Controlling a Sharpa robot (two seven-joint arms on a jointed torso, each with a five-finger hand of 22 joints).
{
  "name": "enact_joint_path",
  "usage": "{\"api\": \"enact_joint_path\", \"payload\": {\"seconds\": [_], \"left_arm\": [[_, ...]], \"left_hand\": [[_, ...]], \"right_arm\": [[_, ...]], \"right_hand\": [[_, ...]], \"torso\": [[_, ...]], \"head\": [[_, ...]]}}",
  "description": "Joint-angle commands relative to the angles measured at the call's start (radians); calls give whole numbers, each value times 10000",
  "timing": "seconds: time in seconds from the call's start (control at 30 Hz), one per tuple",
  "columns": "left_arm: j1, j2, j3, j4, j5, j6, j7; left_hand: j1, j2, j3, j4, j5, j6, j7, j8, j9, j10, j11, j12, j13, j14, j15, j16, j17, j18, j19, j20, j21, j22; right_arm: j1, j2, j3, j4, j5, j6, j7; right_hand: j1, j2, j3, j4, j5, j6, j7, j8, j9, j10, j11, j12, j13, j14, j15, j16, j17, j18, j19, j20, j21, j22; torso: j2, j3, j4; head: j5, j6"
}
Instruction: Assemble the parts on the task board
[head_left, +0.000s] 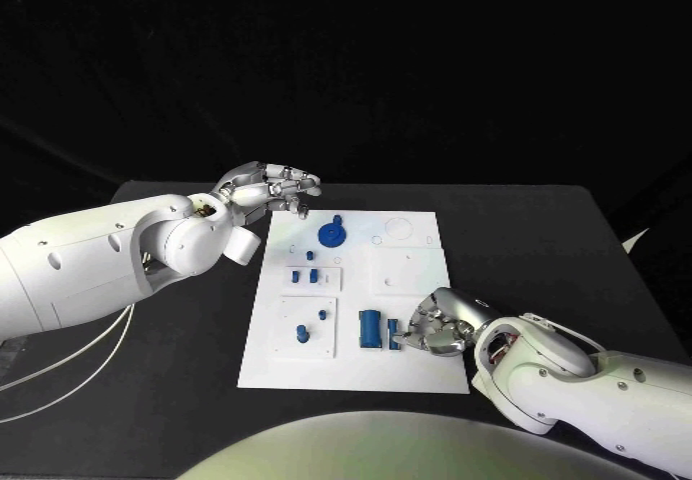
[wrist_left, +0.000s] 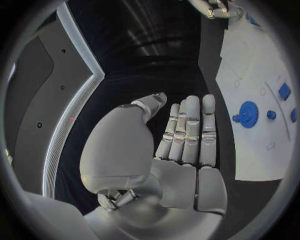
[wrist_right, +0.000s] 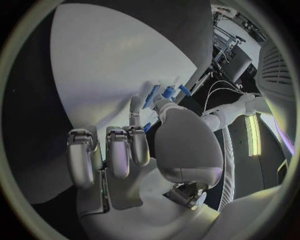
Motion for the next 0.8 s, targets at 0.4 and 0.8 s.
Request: {"api": "enact_joint_path", "payload": {"seconds": [0.4,0.8], "left_arm": [[-27,146,-155,-141,479,-795,758],[-382,1296,-214,-1737,2061,-2257,2077]], "left_hand": [[-155,-43,-56,-18,-122,-71,16,54,18,5,-9,115,-2,-80,20,-14,-30,168,89,8,-102,17],[-55,-71,-779,650,-339,-733,-36,-240,-154,-520,75,-754,-709,-1856,610,-5465,-1737,166,-2144,646,-3587,-2892]], "right_arm": [[1340,-509,57,-786,5116,-1447,4894],[2169,1339,153,-5216,12185,636,8458]], "right_hand": [[1064,269,-599,-91,539,-1464,484,-480,483,-839,375,-2816,442,650,304,-760,1150,614,-430,283,-3141,1603],[2507,-24,1761,-901,1600,-3153,1613,-1114,-588,-5803,1673,-10977,-6614,-4926,1614,-8338,-6365,1693,-5536,1529,-12246,-2767]], "torso": [[-315,-167,-59],[-760,-185,-109]], "head": [[-100,149],[-213,1610]]}}
